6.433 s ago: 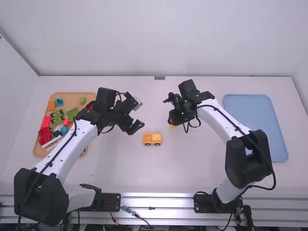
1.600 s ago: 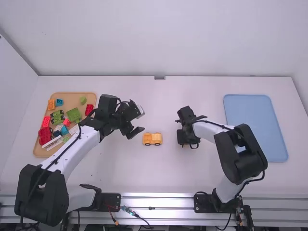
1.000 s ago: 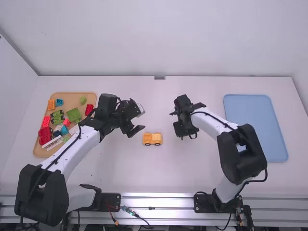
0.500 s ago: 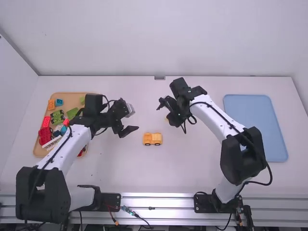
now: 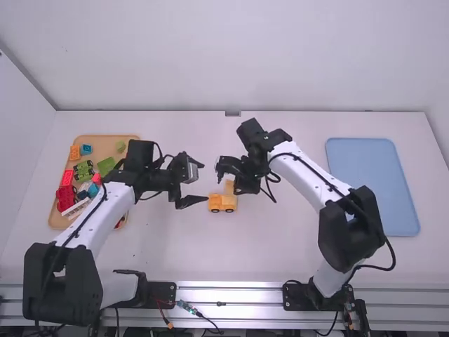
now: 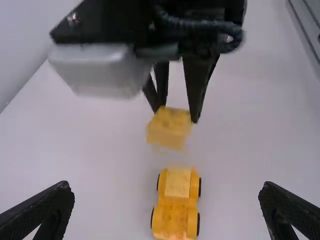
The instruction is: Assemble lego blocks to make yellow taxi
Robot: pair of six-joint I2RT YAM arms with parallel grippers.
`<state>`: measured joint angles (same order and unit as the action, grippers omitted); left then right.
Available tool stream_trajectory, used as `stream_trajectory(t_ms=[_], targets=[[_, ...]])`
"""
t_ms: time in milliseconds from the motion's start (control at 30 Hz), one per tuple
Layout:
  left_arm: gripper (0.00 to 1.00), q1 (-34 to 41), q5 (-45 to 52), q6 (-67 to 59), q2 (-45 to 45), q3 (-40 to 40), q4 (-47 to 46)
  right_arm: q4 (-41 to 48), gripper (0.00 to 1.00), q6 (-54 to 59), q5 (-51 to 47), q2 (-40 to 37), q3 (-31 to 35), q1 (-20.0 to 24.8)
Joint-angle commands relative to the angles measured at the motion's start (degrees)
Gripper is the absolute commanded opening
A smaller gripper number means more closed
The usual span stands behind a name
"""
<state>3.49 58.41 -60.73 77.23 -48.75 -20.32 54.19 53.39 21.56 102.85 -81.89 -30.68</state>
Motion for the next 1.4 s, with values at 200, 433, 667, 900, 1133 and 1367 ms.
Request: stream_trajectory(t_ms=[200,433,667,900,1133,1367], targets=[[0.99,-1.05,9.86,-4.43,5.28,-0.41,0.08,1.9,0.26,11.72,7.72,-0.75,-2.4,-0.02],[0.99,-1.09,13.18,-4.37,8.58,-2.42,-0.35,3.8,0.27,14.14,8.85,-0.75,-4.76,-0.04],[0.99,1.44,12.48,-4.39,8.78,-3.15,-0.7,3.32,0.27,14.12,8.85,-0.75,-4.72,-0.87],[0.99,1.44,12.72,0.86,8.8,-3.15,2.29,2.58,0.28,13.05,8.85,-0.75,-4.74,-0.87],[0.98,4.76,8.57,2.39,8.8,-3.08,3.65,0.15,0.27,10.05,8.85,-0.75,-4.72,-0.87],[0.89,6.69,4.04,8.97,8.8,-3.08,7.82,0.22,0.27,9.66,8.9,-0.75,-4.72,-0.87]])
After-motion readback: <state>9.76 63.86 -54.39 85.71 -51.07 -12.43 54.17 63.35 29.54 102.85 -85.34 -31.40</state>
